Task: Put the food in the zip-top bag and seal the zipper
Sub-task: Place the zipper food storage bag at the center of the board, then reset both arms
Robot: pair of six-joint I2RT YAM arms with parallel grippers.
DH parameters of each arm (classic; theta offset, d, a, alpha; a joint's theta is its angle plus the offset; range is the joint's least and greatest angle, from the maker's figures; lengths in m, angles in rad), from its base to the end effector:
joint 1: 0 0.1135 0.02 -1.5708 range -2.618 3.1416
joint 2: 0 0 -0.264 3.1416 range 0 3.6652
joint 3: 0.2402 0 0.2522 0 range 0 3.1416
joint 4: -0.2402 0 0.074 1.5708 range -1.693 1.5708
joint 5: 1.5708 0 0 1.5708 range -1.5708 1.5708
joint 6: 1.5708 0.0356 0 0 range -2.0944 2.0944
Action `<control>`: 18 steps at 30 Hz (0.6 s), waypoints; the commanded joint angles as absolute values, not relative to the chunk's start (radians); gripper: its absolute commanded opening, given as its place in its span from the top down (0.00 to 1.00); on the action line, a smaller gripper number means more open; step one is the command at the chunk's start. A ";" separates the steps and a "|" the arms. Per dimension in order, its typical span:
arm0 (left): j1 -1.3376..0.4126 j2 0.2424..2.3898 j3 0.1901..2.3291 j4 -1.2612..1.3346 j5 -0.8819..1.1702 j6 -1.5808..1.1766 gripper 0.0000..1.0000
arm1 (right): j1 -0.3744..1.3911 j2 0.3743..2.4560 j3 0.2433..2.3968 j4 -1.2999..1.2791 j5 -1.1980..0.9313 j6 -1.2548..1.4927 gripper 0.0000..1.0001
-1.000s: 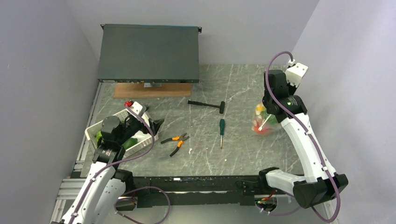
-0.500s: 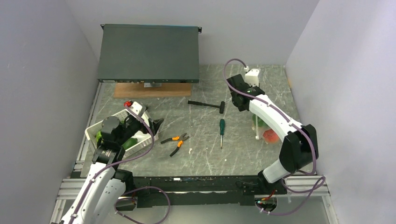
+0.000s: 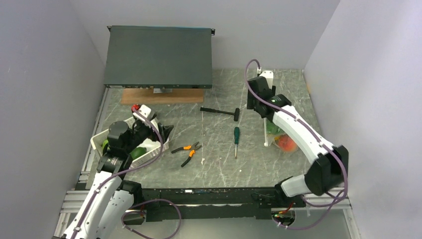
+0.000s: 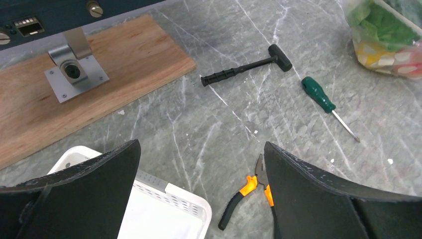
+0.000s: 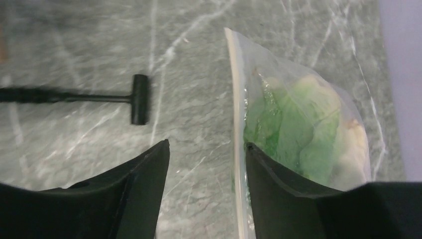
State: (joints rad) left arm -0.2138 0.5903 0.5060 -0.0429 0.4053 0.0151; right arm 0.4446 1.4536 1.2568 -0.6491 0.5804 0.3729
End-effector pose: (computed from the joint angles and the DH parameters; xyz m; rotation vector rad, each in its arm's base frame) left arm 0.1491 -0.0467 0.2861 0.4951 1.6387 -0.4915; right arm 0.2882 0.1157 0.3090 0.1738 2.2553 -0.2772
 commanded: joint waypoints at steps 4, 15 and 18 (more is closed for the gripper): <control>-0.218 0.685 0.775 -0.303 0.317 -0.187 0.00 | 0.455 1.174 1.292 -0.638 0.377 0.302 0.18; -0.218 0.513 1.020 -0.457 0.170 -0.363 0.00 | 0.456 0.739 1.282 -0.587 0.196 0.287 0.00; -0.218 0.453 1.061 -0.486 0.120 -0.370 0.00 | 0.456 0.657 1.290 -0.588 0.238 0.305 0.00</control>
State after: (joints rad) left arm -0.2142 0.5240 0.9848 -0.4454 0.2111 -0.3172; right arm 0.4534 0.7494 1.2629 -0.6270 0.2451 0.3050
